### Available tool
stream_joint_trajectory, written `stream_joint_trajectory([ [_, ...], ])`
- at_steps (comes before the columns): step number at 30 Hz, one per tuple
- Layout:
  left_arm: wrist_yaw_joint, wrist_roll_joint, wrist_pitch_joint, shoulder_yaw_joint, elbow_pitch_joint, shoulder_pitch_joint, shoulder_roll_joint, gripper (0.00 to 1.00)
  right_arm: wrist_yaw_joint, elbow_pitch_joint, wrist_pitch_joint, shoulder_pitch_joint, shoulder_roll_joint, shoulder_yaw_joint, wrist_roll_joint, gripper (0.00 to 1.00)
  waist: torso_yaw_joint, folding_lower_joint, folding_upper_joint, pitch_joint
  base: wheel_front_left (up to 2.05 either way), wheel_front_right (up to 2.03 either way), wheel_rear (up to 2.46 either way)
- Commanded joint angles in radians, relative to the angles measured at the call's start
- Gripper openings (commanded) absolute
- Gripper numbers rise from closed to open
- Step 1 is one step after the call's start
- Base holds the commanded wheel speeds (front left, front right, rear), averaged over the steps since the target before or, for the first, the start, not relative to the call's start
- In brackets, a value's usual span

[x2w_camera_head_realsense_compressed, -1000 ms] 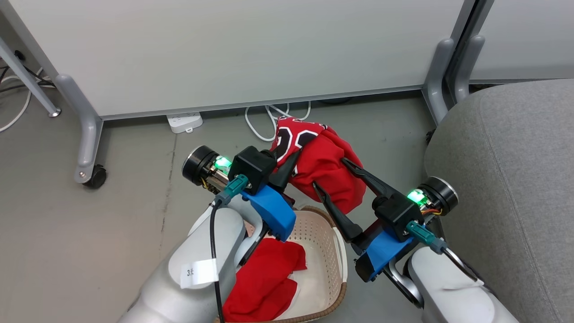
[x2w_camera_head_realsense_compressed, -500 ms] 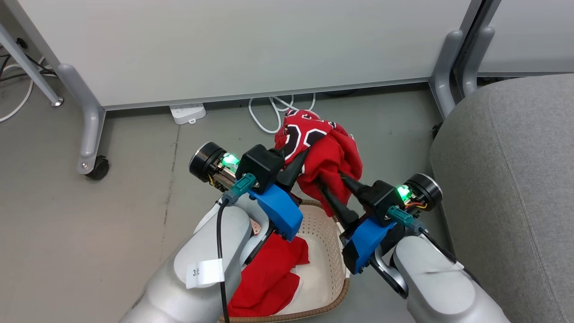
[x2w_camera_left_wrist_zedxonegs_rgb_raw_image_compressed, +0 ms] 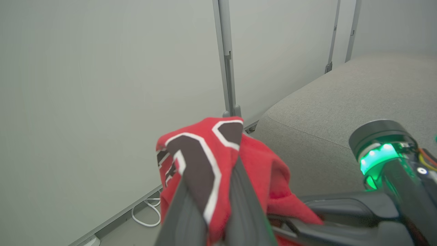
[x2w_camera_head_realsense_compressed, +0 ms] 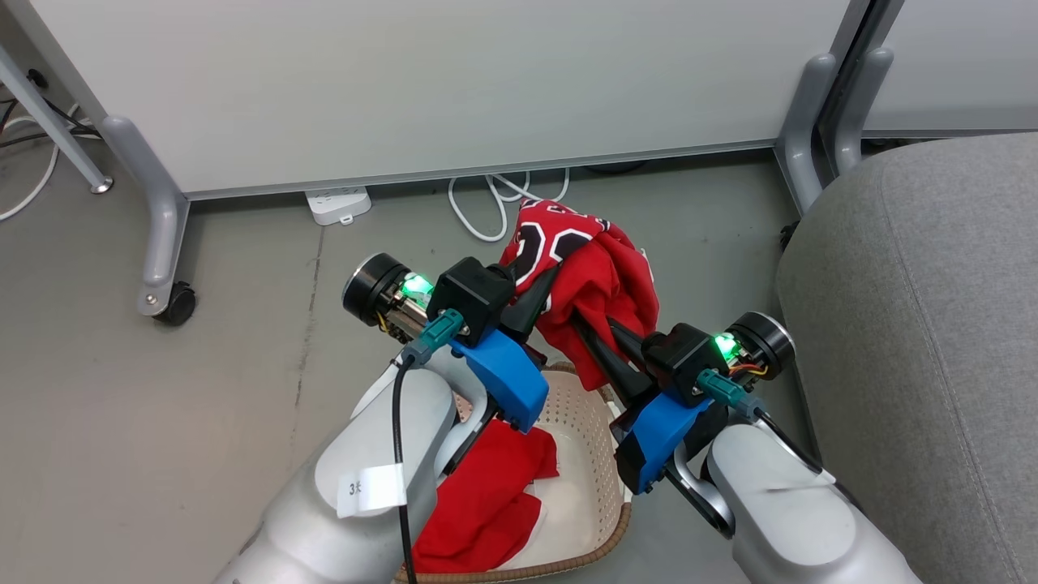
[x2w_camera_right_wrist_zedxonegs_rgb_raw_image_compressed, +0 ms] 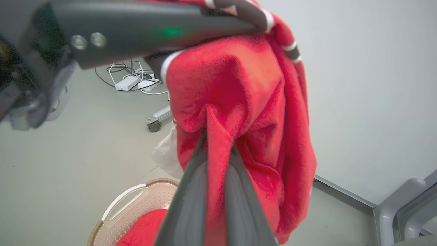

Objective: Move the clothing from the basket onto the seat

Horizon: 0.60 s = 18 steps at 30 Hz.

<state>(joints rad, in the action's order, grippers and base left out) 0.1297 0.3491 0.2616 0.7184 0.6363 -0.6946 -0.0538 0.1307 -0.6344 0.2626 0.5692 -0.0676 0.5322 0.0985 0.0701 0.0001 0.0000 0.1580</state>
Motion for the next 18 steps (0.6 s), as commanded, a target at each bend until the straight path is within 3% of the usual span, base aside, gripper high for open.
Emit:
stream_joint_trajectory([
  [1,0.001,0.000,0.005,-0.003,0.001,-0.015,0.002,0.00,0.000,0.002,0.003,0.012,0.002,0.001,0.004,0.00,-0.001,-0.0001,0.0000,0.000,0.00,0.00,0.00],
  [2,0.001,0.000,0.005,-0.003,0.002,-0.015,0.002,0.00,0.000,0.005,0.003,0.011,0.002,0.002,0.005,0.00,-0.001,-0.0001,0.0000,0.000,0.00,0.00,0.00],
  [3,0.001,0.000,0.005,-0.005,0.002,-0.015,0.002,0.16,0.000,0.007,0.003,0.011,0.001,0.003,0.007,0.00,-0.001,-0.0001,0.0000,-0.001,0.00,0.00,0.00],
  [4,0.001,0.003,0.005,-0.007,0.008,-0.013,0.001,0.70,0.000,0.008,0.003,0.010,0.000,0.004,0.007,0.00,-0.001,-0.0001,0.0000,-0.001,0.00,0.00,0.00],
  [5,0.001,0.011,0.005,-0.007,0.010,-0.012,0.002,1.00,0.000,0.012,0.003,0.009,-0.002,0.004,0.010,0.00,-0.002,-0.0001,0.0000,-0.002,0.00,0.00,0.00],
  [18,0.001,-0.003,0.005,-0.012,0.011,-0.002,0.002,1.00,0.000,0.025,0.004,-0.018,-0.006,-0.002,0.023,0.00,-0.010,-0.0001,0.0000,-0.008,0.00,0.00,0.00],
])
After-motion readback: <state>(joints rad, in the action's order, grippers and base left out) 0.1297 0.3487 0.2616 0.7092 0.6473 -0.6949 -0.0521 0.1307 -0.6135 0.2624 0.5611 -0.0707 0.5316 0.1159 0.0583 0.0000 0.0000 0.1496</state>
